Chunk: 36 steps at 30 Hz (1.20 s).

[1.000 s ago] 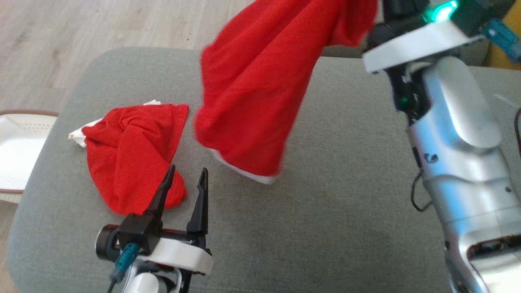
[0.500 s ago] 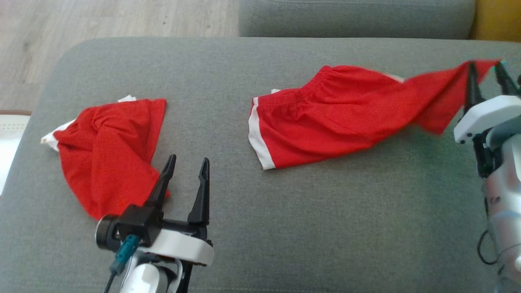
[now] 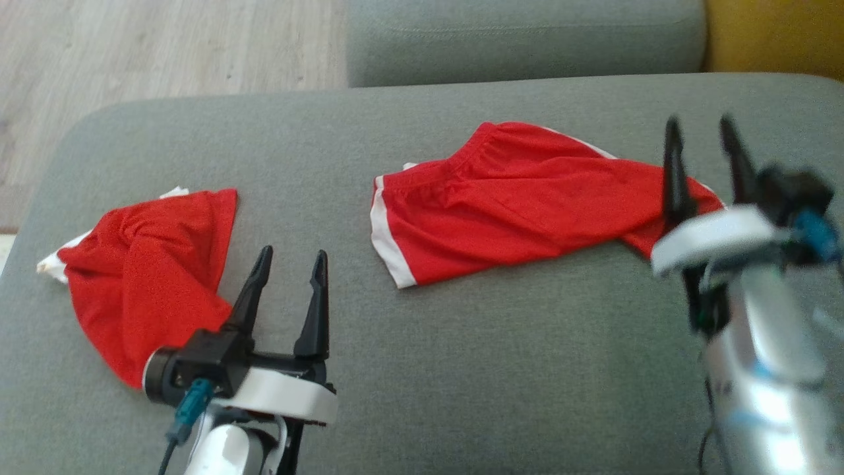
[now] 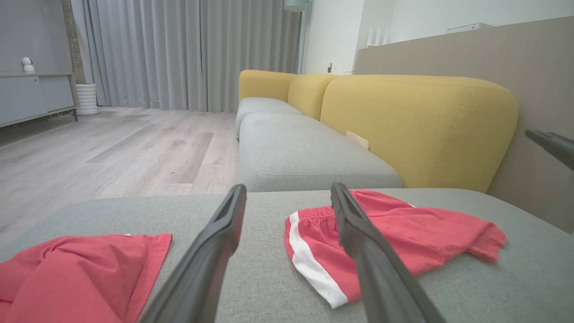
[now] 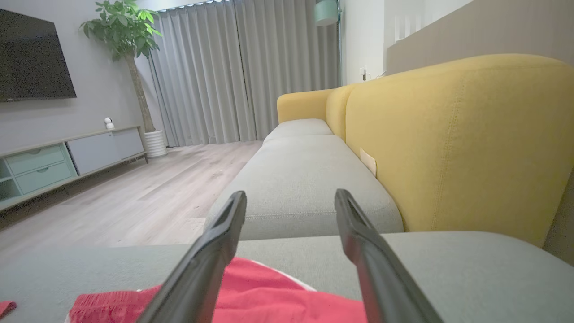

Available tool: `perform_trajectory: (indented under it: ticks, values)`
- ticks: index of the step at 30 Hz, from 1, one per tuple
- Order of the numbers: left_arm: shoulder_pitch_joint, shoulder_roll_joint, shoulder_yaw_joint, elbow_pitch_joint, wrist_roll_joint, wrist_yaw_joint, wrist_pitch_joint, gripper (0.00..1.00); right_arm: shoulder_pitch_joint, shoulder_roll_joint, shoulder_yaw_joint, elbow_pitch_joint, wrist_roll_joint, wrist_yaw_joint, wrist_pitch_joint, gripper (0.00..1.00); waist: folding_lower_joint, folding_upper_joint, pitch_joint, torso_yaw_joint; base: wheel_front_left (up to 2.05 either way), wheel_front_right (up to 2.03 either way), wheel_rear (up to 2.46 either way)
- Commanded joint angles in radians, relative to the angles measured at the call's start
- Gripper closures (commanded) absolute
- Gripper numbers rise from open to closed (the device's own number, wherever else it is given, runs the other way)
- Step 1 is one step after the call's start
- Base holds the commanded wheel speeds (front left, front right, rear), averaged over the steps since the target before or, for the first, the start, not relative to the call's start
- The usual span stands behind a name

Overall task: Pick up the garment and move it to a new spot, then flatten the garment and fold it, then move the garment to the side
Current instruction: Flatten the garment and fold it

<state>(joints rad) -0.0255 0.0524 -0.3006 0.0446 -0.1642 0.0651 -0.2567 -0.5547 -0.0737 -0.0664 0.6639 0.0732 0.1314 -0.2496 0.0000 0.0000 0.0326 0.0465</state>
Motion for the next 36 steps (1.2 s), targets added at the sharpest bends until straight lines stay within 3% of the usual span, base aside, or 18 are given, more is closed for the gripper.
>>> perform_trajectory:
  ticks: [1,9,20,26,36]
  values:
    - [-0.038,-0.002,0.044,-0.039,0.002,0.005,-0.005,0.0,0.043,0.016,0.043,-0.078,0.033,-0.001,-0.011,0.0,0.0,0.0,-0.016,-0.015,0.0,0.0,0.0]
    - [-0.016,-0.002,0.069,-0.044,-0.001,0.004,-0.005,0.0,0.388,0.023,0.172,-0.393,0.217,-0.001,-0.012,0.0,0.0,0.0,-0.029,-0.061,0.0,0.0,0.0]
    - [-0.049,-0.002,0.095,0.015,0.032,-0.013,-0.005,0.0,0.445,0.023,0.204,-0.484,0.258,-0.001,-0.012,0.0,0.0,0.0,0.015,-0.145,0.0,0.0,0.0]
    - [-0.17,0.013,0.099,0.162,0.084,-0.04,-0.005,0.0,0.432,0.023,0.205,-0.491,0.254,-0.001,-0.012,0.0,0.0,0.0,0.08,-0.184,0.0,0.0,0.0]
    - [-0.455,0.059,0.077,0.553,0.136,-0.064,0.03,0.0,0.401,0.023,0.209,-0.502,0.262,-0.001,-0.012,0.0,0.0,0.0,0.177,-0.231,0.0,0.0,0.0]
